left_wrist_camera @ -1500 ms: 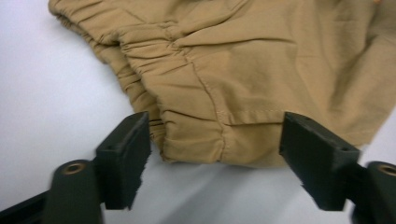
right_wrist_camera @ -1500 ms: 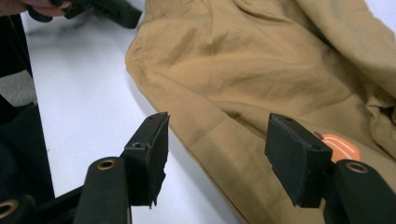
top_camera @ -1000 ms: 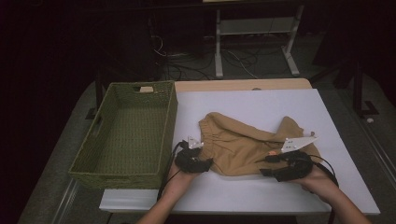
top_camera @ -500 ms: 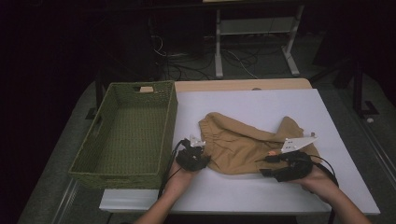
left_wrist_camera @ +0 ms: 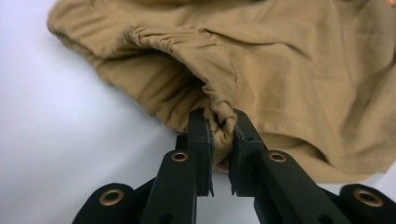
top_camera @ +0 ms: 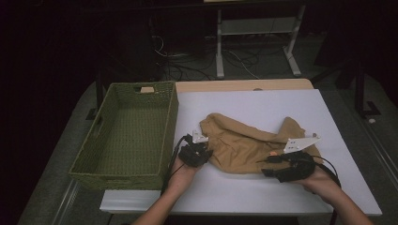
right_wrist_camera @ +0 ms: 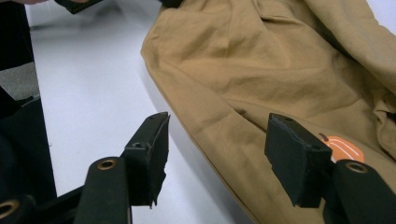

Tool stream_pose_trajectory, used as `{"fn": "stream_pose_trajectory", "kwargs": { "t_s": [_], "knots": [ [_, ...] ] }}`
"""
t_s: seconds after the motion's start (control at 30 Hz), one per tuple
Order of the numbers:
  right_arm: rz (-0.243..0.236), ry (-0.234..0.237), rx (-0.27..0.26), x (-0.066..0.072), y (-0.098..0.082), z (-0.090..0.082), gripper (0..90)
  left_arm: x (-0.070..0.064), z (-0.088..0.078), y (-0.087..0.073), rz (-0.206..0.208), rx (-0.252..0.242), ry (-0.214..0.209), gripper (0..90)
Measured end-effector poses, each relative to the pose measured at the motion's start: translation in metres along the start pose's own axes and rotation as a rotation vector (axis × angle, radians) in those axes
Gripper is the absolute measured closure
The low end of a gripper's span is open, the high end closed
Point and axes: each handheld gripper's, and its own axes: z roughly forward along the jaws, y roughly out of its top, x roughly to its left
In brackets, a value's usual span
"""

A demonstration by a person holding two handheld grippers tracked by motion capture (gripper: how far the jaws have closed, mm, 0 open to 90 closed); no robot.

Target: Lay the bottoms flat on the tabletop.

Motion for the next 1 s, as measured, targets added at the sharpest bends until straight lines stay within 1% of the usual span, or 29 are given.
{"fn": "stream_pose_trajectory", "kwargs": {
  "t_s": [0.23, 0.37, 0.43, 0.57, 0.83, 1.0],
  "knots": [
    [0.000, -0.002, -0.003, 0.000, 0.000, 0.000, 39.7, 0.007, 0.005, 0.014, 0.006, -0.023, 0.024, 80.4],
    [0.000, -0.002, -0.004, -0.001, 0.000, -0.001, 39.8, 0.013, 0.009, 0.021, -0.003, -0.039, 0.039, 80.4],
    [0.001, -0.002, -0.006, -0.001, 0.000, -0.001, 39.8, 0.015, 0.011, 0.024, -0.010, -0.045, 0.042, 80.4],
    [0.000, -0.003, -0.010, -0.001, 0.000, -0.001, 39.8, 0.017, 0.016, 0.031, -0.009, -0.055, 0.052, 80.4],
    [0.002, -0.002, -0.010, -0.001, 0.000, -0.001, 39.8, 0.024, 0.025, 0.041, -0.030, -0.074, 0.051, 80.3],
    [0.002, -0.001, -0.012, -0.001, 0.000, -0.002, 39.8, 0.028, 0.029, 0.049, -0.036, -0.088, 0.040, 80.3]
  ]
}}
